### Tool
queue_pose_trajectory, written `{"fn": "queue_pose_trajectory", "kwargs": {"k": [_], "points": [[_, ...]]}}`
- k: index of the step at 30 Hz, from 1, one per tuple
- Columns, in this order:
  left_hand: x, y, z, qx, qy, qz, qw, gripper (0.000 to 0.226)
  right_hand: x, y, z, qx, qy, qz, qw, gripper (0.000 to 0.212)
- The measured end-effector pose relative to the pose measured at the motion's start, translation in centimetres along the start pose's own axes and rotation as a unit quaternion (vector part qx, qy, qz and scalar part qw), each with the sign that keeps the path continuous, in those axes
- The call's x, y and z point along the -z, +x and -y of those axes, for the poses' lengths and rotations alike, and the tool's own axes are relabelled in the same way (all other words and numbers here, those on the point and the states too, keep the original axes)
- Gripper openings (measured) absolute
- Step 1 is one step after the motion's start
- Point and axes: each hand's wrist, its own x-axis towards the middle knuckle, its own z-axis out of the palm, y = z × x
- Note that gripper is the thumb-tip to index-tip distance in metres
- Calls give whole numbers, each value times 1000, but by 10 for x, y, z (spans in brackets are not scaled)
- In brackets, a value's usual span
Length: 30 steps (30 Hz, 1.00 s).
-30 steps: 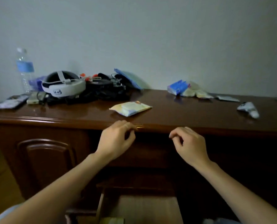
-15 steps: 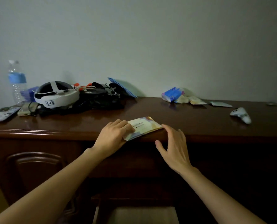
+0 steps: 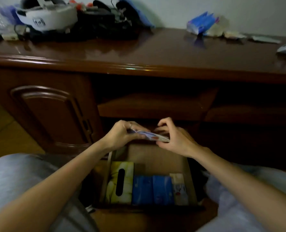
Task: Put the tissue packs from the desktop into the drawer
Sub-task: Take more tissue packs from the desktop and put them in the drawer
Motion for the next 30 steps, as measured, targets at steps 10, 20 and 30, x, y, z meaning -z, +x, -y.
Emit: {"fn": "queue_pose_trajectory", "kwargs": {"k": [10, 20, 30], "points": [[-54, -40, 156, 247, 110, 16, 963, 59, -162, 4, -77, -234, 98, 232, 939, 36], [-76, -87, 220, 256, 246, 110, 928, 48, -225, 4, -130, -124, 27, 392, 911, 46], [-83, -87, 228, 225, 337, 173, 898, 47, -247, 18, -153, -251, -36, 252, 934, 66]]}}
